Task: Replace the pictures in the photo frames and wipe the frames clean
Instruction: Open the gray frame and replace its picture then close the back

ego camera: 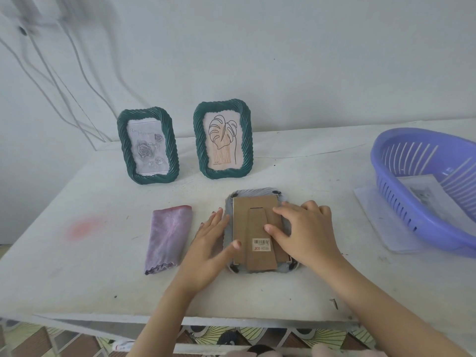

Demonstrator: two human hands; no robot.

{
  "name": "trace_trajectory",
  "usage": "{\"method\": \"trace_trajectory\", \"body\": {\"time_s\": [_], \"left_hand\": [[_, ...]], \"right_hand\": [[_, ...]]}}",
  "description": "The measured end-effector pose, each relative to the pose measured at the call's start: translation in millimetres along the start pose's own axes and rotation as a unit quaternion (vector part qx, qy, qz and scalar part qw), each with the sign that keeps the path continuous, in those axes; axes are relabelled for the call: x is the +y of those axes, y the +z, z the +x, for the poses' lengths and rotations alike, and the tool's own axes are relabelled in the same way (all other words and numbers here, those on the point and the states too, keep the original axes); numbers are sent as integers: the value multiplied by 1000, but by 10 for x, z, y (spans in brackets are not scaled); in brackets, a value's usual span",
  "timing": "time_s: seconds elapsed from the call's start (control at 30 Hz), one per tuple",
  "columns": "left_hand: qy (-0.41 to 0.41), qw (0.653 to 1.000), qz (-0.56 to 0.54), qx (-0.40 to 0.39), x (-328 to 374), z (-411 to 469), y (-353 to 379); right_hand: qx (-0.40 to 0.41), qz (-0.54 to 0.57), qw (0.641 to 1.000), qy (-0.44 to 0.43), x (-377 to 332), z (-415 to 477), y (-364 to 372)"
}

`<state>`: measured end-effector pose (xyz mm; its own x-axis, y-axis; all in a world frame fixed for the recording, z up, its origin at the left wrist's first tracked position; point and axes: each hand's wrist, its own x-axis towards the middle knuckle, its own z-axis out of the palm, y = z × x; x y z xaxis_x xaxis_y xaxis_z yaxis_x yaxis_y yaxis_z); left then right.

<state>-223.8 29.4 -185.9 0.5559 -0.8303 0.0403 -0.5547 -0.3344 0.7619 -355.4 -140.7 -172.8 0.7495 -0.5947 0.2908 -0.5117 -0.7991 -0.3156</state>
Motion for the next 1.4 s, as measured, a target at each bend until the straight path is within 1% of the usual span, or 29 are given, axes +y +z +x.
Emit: {"method": "trace_trajectory", "body": {"time_s": [0.07,0.17,0.27,0.47,0.57,0.7,0.8,0.87,1.4], "left_hand": [[-23,998,-46,40,25,24,10],[-22,997,-31,61,68,96,19],[-7,999,-4,51,92,219,22],[-8,997,72,26,85,516,10],[-14,995,96,-11,73,606,-28],[-17,991,123,-51,59,664,-41],[-19,990,124,-58,42,666,-32],[-16,991,122,-56,32,664,-23],[-34,995,67,-58,28,731,-38]], "right_hand": [[-13,-7,1000,1,6,12,-1],[-21,-5,1000,6,7,40,-5],[-33,-9,999,5,5,84,-18],[-51,14,998,26,9,127,-30],[-86,14,995,57,48,146,-18],[-160,14,983,87,112,235,-6],[-214,36,971,101,157,291,5],[-231,39,967,103,172,300,12],[-260,55,958,103,182,372,5]]}}
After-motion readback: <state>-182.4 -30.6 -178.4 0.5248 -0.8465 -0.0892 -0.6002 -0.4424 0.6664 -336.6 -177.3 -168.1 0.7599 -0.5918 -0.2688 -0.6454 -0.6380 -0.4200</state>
